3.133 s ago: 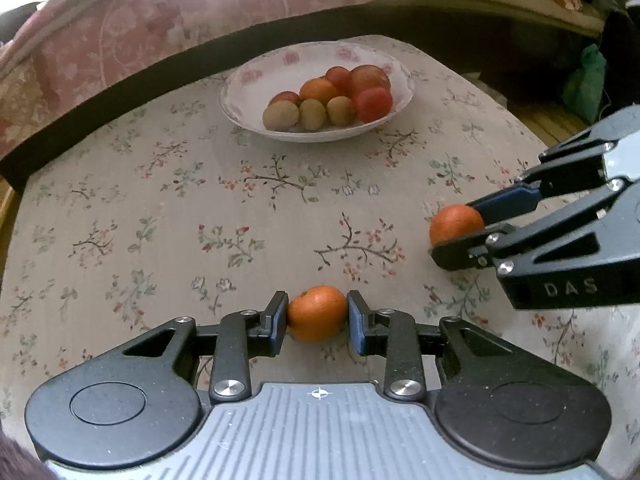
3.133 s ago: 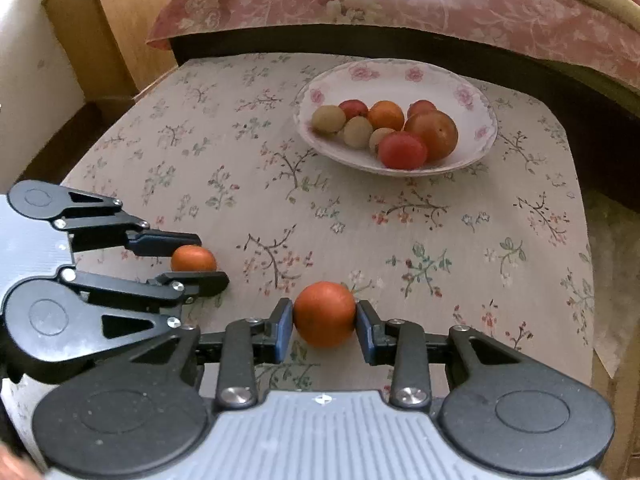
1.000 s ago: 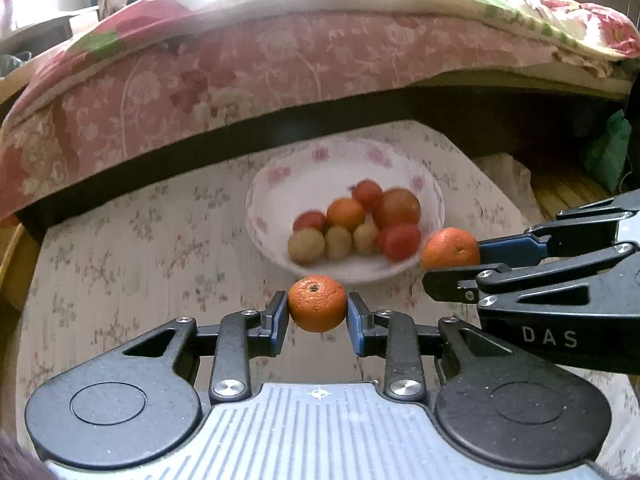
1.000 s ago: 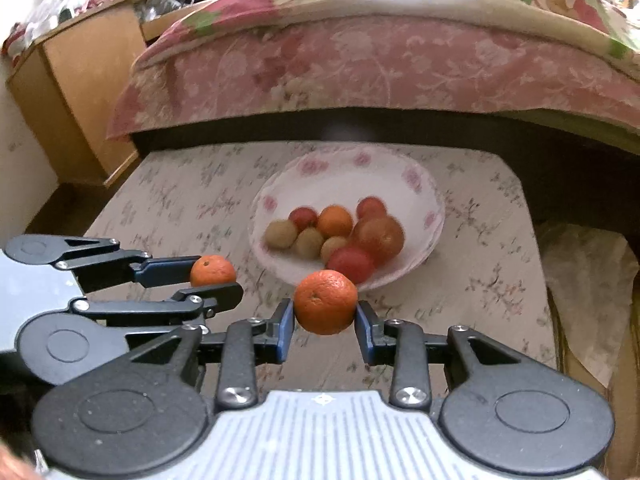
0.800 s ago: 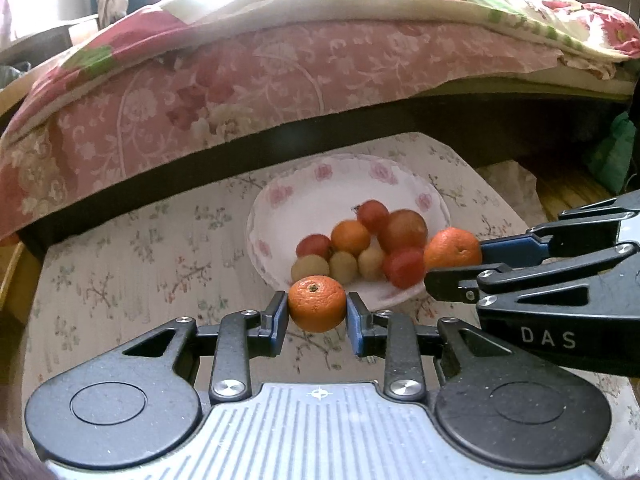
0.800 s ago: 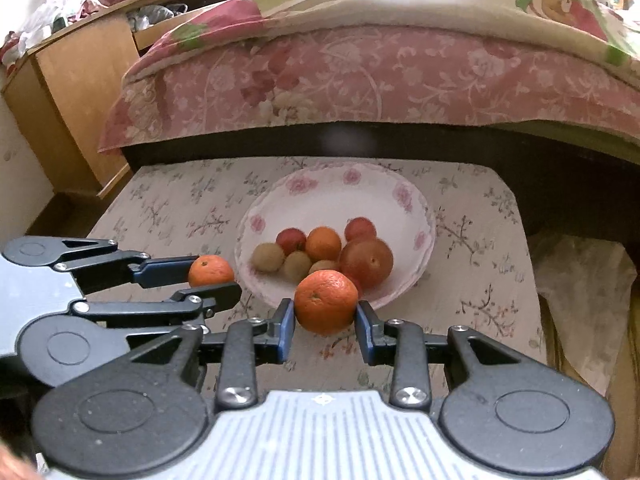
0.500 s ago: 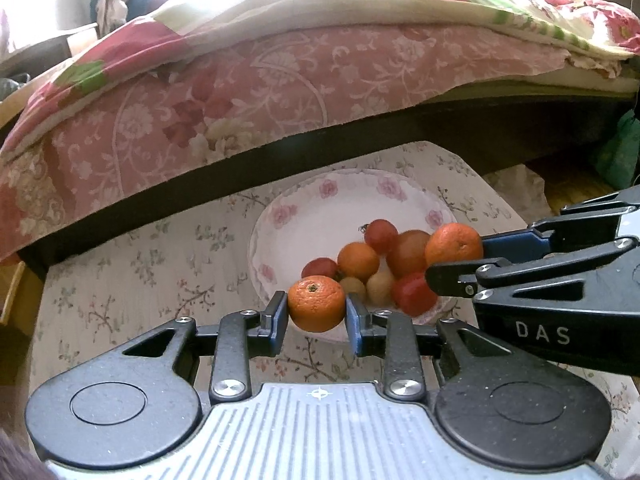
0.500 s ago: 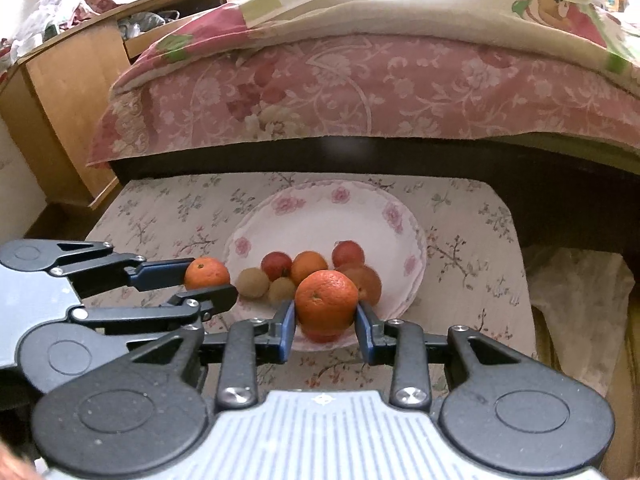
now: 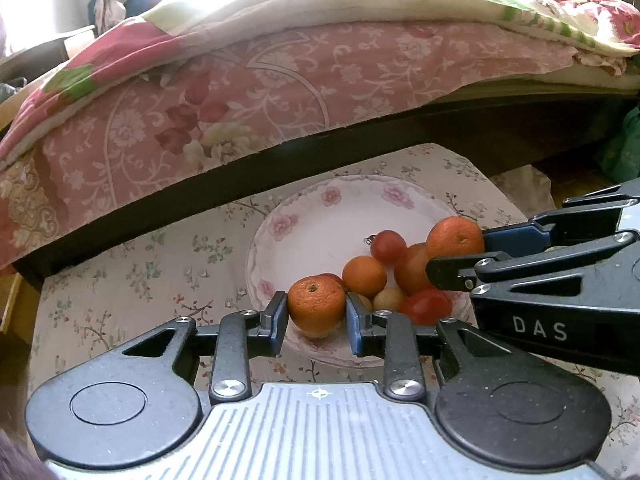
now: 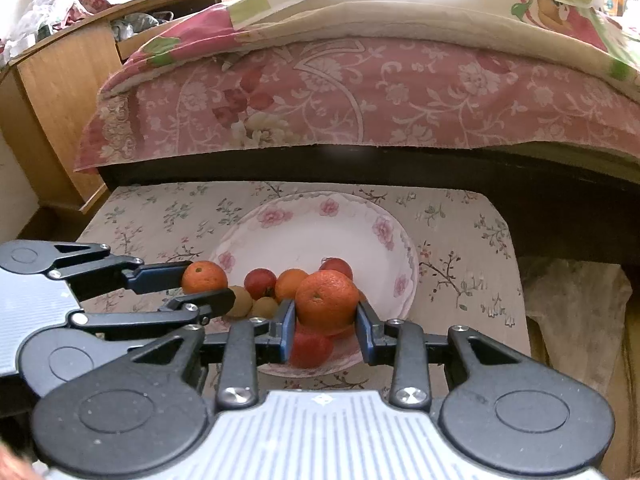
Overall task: Organize fruits
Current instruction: 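Carry both oranges over the white plate with both tools, then open both tools to drop the oranges onto the plate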
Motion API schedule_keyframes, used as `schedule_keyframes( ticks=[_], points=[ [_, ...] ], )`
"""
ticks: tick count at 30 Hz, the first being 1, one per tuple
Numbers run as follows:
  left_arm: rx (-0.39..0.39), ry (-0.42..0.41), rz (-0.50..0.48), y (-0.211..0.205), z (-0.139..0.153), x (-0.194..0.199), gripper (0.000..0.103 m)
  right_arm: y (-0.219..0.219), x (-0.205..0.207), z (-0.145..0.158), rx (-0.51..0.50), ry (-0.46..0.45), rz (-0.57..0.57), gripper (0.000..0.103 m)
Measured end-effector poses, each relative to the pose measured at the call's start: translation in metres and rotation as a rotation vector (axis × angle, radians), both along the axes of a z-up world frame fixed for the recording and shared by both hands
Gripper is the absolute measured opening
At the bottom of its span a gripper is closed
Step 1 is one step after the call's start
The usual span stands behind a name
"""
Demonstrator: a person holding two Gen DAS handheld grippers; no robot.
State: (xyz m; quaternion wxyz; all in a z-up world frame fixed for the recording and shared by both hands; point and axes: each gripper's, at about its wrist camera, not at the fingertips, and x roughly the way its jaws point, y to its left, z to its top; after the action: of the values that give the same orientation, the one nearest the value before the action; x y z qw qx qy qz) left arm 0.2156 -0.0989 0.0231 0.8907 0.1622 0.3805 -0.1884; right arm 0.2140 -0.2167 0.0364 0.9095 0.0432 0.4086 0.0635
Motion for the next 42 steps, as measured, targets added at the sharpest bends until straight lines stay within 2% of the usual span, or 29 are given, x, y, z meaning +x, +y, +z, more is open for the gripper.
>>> schedule_keyframes(
  ticks=[42],
  points=[
    [0.013,0.026,0.008,-0.007,-0.021,0.04,0.038,-0.006,0.046,-0.022,-0.021,0.012,-0.012,0.034]
  ],
)
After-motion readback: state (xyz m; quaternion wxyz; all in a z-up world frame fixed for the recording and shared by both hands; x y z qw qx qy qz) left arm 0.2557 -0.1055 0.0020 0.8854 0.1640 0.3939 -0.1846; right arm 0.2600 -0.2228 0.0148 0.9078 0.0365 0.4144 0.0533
